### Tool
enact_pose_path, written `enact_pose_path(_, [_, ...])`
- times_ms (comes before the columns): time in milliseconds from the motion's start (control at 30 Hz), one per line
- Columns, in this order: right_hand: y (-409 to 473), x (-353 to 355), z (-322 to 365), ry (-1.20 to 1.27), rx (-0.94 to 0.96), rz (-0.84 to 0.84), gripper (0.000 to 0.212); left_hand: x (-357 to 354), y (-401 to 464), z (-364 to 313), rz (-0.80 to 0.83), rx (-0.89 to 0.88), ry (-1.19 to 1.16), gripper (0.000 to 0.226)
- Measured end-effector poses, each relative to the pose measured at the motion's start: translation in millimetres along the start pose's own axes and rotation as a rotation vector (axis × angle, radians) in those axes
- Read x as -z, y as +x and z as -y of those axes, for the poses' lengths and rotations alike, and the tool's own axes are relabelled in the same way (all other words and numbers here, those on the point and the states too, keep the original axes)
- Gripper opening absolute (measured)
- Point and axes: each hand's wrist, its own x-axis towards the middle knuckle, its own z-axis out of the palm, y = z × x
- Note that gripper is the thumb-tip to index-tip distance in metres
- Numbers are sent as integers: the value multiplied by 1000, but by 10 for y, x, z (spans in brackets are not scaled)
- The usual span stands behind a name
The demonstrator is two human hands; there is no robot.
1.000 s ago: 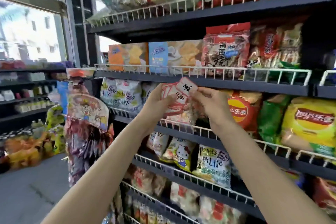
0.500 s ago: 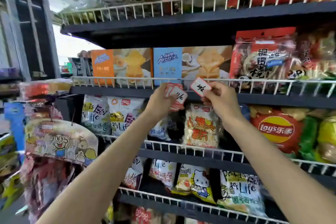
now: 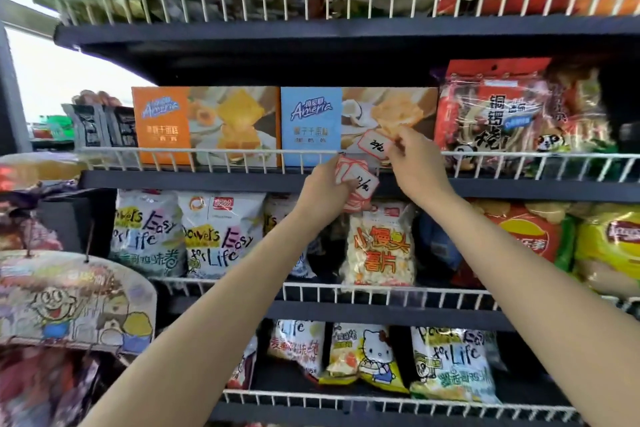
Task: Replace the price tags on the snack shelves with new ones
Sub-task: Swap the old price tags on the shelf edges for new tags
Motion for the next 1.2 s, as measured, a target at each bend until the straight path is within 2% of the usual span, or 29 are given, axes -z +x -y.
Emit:
enact_pose_path(167, [51, 0, 31, -10, 23, 23, 14, 72, -49, 129, -9, 14, -27, 46])
enact_pose_path(233, [69, -7, 38, 11, 37, 14, 18, 122, -60, 200, -6, 4, -13, 44])
enact_pose_path(433, [150, 24, 100, 21, 130, -107, 20, 268, -67, 245, 34, -76, 152, 44])
enact_pose_path(600, [153, 23, 91, -25, 187, 0, 18, 335, -88, 254, 73, -95, 257, 49])
enact_pose_path(800, [116, -34, 25, -91, 311, -151, 10, 376, -68, 269, 102, -96, 281, 50])
enact_pose_path(933, [173, -43, 26, -91, 343, -192, 8, 381, -43, 276, 98, -105, 290, 50])
enact_pose_path(1200, [150, -37, 32, -202, 354, -3, 14, 366, -42, 278, 108, -105, 289, 51])
